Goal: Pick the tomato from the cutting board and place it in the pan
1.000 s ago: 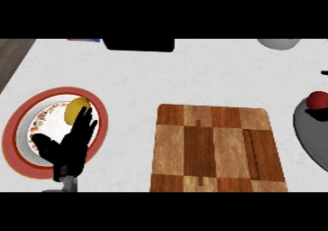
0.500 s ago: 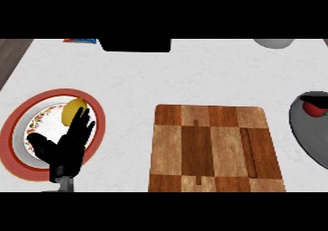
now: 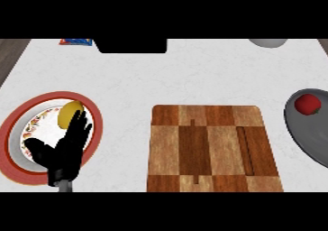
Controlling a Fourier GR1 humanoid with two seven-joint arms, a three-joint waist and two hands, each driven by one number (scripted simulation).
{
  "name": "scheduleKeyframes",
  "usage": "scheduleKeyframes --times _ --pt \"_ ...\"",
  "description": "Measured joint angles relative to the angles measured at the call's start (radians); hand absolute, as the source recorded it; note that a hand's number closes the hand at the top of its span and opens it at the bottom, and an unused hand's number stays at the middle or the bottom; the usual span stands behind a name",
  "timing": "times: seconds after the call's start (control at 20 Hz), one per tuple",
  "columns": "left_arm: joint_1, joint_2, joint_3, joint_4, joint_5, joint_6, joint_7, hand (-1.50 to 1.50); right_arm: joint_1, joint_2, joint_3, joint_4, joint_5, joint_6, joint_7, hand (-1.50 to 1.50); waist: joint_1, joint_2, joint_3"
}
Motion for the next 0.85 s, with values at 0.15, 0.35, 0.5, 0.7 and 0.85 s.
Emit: scheduleKeyframes --times 0.15,0.35,0.5,0.7,0.85 --pt "0.007 -0.002 0.000 -0.008 -0.006 0.009 0.005 0.00 0.058 -0.041 -0.014 0.018 -0.030 0.104 -0.035 -1.50 -0.004 -0.001 -0.001" --pt "0.009 0.004 0.006 -0.010 -0.002 0.005 0.014 0.00 0.115 -0.079 -0.010 0.003 -0.059 0.177 -0.019 -1.50 -0.010 -0.004 -0.002" --pt "0.008 0.003 0.006 -0.015 -0.007 0.016 0.030 0.00 0.169 -0.097 -0.003 -0.030 -0.079 0.200 -0.013 -1.50 -0.016 -0.007 -0.004" --pt "0.014 0.000 0.007 -0.012 -0.011 0.013 0.014 0.00 0.228 -0.101 -0.003 -0.080 -0.120 0.213 0.005 -1.50 -0.020 -0.009 -0.004" --pt "0.017 0.002 0.012 -0.012 -0.004 0.006 0.017 0.00 0.285 -0.101 -0.004 -0.108 -0.147 0.213 0.001 -1.50 -0.020 -0.010 -0.004"
